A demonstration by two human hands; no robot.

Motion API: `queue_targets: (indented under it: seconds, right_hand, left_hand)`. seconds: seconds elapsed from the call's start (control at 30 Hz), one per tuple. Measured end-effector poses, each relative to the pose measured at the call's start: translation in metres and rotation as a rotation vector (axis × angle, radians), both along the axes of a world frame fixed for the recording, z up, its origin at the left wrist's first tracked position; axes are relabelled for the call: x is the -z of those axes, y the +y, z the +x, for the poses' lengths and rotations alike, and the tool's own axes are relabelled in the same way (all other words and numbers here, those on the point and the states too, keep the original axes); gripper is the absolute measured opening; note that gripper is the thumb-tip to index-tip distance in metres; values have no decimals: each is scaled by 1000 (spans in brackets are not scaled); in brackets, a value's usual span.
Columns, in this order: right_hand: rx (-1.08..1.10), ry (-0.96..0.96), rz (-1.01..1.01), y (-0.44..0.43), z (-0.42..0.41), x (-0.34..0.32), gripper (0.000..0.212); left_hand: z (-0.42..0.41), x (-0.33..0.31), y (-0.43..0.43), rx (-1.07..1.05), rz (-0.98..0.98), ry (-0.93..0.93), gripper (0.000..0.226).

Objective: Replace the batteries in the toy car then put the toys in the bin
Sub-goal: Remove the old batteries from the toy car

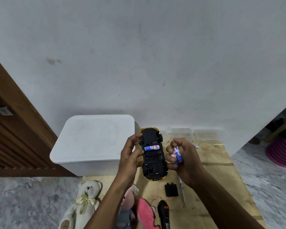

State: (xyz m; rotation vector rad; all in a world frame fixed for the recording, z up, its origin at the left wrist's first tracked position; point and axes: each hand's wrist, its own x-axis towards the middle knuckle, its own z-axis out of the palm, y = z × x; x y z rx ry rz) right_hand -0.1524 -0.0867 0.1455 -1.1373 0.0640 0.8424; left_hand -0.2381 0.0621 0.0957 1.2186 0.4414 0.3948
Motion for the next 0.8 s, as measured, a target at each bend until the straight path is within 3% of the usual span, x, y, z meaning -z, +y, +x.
queue_targets:
  seconds: [0.07, 0.17, 0.23, 0.3, 0.53, 0.8]
  right_hand:
    - [-28, -91, -142, 0, -2, 0, 38]
    - [-18, -530, -454, 2, -5, 6, 39]
    - [32, -843, -572, 2, -6, 15, 26]
    - [50, -955, -583, 4, -9, 21, 12]
    - [142, -1068, -537, 9, -15, 32, 33]
    - [148, -958, -534, 11, -9, 33, 29]
  left_hand:
    - [1, -1, -1, -8, -3, -2, 51]
    - [3, -2, -2, -21, 4, -14, 52]
    - [4, -2, -3, -37, 7, -21, 53]
    - [5, -2, -4, -45, 10, -28, 54]
    - [6, -3, -3, -39, 8, -45, 54]
    - [5, -1, -2, -5, -32, -74, 53]
